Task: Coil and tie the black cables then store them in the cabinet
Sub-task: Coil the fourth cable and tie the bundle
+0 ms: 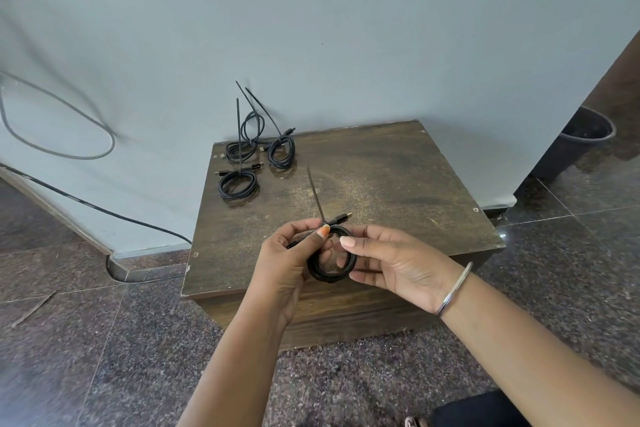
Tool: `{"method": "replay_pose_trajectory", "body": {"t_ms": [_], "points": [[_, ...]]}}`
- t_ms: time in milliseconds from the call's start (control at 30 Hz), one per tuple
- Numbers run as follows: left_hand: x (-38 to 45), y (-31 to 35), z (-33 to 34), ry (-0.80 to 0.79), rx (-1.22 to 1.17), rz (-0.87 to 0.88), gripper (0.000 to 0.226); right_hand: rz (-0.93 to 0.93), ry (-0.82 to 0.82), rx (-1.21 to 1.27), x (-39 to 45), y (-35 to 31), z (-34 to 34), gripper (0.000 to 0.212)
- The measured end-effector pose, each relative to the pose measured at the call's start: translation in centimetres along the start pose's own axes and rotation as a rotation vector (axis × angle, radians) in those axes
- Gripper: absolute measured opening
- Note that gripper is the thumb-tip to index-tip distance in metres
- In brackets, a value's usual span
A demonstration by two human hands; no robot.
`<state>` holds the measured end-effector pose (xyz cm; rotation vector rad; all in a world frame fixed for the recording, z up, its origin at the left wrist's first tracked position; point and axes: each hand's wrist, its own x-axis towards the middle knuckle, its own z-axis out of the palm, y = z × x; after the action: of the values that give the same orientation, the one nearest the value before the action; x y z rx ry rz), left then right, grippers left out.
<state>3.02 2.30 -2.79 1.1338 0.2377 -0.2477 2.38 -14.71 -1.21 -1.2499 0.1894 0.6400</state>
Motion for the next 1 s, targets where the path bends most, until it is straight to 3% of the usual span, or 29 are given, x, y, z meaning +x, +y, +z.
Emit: {"method": "replay_pose_trajectory", "body": {"t_ms": [133,267,500,867,1000], "points": [[0.3,0.0,-0.1,0.044,-0.024,-0.007,0.017,-0.011,-0.015,-0.046,-0.2,-0.1,0.0,0.052],[0.5,-0.1,0.0,0.07,-0.059,-0.018,0.017,-0.029,0.003,-0.075,-0.1,0.0,-0.1,0.044],[0.9,-0.3,0.0,0.104,0.002,0.027,0.015,-0.109,0.205,-0.04,0.7,0.4,0.3,0.028],[2.2,0.0,-1.3,0.301,-0.057,0.217,0.05,-0.156,0.398,0.154,7.6,-1.7,1.8,0.02],[2.6,-0.2,-1.6,0.318,-0.006,0.242,0.053,-0.188,0.435,0.077,11.7,-2.8,3.3,0.02]]}}
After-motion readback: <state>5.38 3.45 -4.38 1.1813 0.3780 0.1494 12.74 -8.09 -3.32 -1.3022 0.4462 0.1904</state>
